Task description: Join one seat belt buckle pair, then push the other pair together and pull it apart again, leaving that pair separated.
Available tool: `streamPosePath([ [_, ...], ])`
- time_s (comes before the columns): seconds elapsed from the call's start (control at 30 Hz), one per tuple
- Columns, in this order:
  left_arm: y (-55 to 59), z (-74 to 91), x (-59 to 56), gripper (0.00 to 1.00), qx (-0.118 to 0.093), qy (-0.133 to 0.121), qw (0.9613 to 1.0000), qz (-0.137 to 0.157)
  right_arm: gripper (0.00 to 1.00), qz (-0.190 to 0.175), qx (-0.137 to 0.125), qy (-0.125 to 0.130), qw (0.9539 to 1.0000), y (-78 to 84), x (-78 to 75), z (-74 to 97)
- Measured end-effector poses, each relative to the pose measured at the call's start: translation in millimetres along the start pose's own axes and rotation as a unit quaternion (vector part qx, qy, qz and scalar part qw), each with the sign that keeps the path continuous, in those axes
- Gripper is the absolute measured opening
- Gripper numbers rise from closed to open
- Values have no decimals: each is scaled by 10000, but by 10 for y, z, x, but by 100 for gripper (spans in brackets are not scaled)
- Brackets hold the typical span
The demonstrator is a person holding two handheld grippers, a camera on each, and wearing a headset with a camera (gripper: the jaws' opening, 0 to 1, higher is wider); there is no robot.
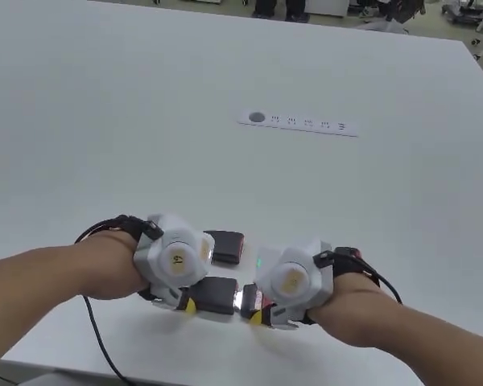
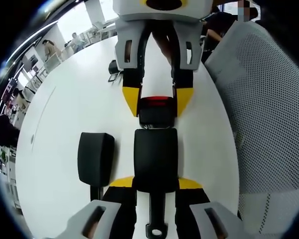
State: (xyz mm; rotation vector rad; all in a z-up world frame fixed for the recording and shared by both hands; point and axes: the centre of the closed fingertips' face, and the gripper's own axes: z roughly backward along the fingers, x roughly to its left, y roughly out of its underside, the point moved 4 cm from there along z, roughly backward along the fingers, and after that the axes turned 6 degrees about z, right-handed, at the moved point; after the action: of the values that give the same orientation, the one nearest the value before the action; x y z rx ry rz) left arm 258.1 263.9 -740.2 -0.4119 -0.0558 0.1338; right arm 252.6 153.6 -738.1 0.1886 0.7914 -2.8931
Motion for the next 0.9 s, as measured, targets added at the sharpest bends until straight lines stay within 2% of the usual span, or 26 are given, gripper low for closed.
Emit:
streamPosePath([
  [0.3, 18, 0, -6, 28, -89, -12, 9999, 128, 28, 1, 36, -20, 10000, 17, -16, -12],
  [0.9, 18, 5, -6, 29, -77, -42, 9997, 231, 29, -188, -36, 19, 9998, 12, 8, 5],
])
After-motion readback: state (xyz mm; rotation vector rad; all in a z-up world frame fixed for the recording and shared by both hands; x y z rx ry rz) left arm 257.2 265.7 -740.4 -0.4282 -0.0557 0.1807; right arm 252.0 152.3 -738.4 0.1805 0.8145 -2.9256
